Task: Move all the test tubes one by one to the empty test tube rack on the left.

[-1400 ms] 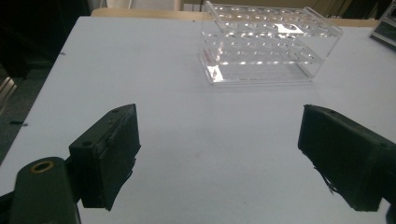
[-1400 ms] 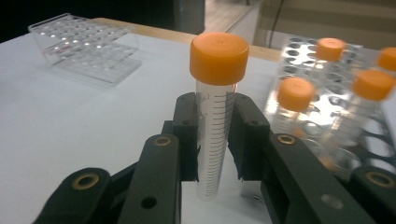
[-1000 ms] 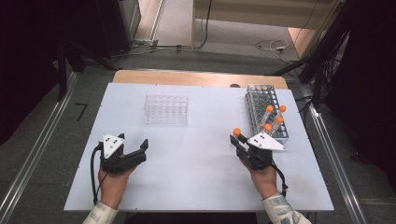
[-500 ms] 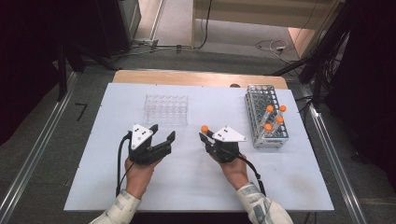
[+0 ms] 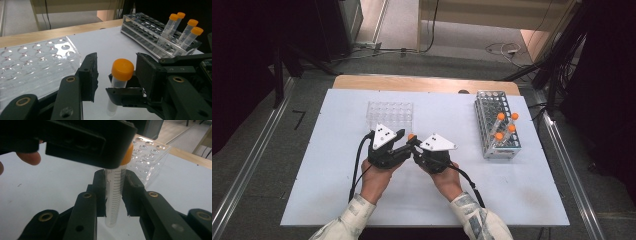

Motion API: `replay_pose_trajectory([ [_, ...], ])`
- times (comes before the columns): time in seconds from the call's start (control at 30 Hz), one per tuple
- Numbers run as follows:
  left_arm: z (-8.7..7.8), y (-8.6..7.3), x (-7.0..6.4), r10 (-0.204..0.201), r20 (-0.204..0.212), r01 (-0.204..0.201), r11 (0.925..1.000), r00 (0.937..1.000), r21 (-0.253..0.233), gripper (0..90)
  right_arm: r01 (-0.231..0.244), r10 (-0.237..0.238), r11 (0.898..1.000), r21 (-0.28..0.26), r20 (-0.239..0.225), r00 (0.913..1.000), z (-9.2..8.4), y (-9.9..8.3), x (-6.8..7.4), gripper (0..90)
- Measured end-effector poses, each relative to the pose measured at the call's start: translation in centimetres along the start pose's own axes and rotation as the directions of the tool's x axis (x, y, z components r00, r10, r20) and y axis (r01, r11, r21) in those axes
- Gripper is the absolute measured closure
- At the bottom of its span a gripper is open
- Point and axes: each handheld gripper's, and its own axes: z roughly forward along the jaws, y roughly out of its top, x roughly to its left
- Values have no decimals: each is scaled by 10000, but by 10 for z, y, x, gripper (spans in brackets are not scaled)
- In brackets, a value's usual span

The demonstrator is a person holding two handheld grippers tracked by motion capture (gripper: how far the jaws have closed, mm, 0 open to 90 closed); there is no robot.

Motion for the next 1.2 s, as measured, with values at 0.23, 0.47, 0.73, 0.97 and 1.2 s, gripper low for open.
replay_pose_trajectory([
  [0.23,3,-2,1,67,-23,-67,9999,10000,148,604,-11,11,10000,-8,-89,10000,3,1,3,719],
  [0.47,6,-4,2,76,-97,-74,9997,9999,223,649,-61,60,10000,-20,-61,10000,5,1,2,719],
  [0.73,11,-5,1,91,-354,-85,9998,9993,192,693,-132,132,9999,91,-49,9999,6,1,0,686],
  [0.97,11,0,14,-387,-548,392,9992,9977,86,695,-117,118,9991,405,-37,9999,-4,2,-7,309],
  [1.2,13,8,25,-729,-752,730,9973,9945,-15,695,-230,237,9988,429,-166,9996,-25,-4,-19,256],
])
